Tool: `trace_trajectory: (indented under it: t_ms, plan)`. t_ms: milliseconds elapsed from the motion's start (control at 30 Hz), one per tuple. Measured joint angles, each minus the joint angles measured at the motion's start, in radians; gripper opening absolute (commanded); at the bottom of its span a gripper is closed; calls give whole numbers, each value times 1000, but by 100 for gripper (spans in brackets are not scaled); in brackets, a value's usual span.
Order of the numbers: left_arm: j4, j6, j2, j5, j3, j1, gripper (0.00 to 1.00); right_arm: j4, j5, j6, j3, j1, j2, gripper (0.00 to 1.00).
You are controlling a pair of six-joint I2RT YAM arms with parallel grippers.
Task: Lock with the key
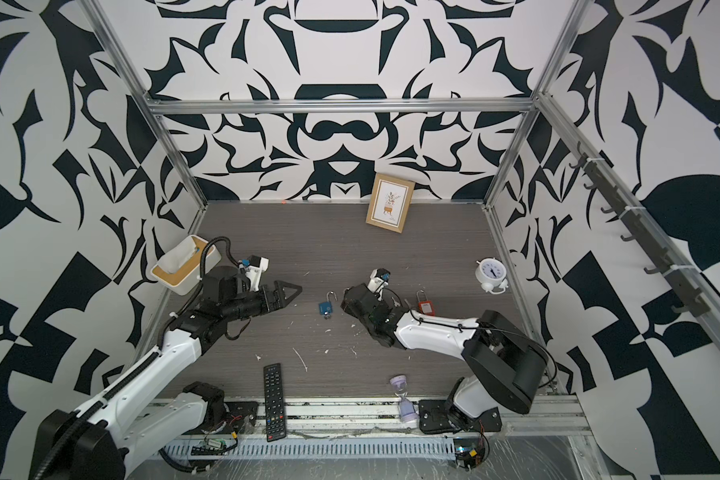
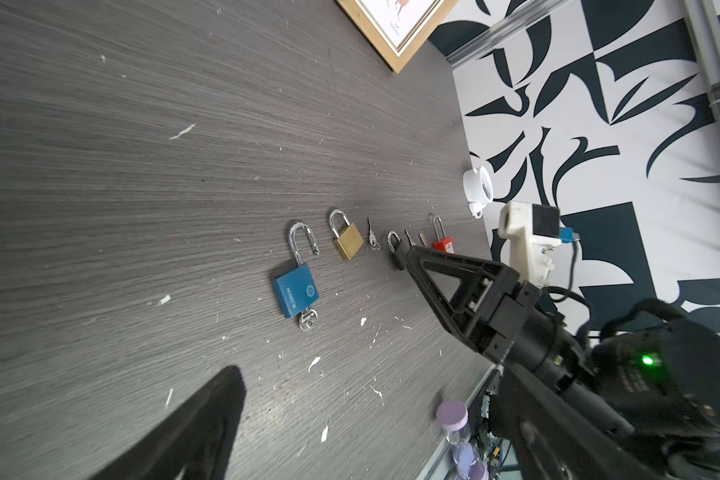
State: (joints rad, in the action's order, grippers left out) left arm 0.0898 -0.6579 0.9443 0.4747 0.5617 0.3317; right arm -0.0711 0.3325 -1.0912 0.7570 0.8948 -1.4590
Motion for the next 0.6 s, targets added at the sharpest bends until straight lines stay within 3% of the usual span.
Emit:
trace_trajectory:
  t_ms: [133,300,600]
  plan:
    - [23,-13,-119,-77,-47,0,98,237,-59,198,196,10,1,61]
    - [108,-28,-222,-188,-82,-9,96,434,-66,358,415,53,-115,58]
    - [182,45,-195,-95,-78,-75,95,541,-58,460,528,96,-356,59]
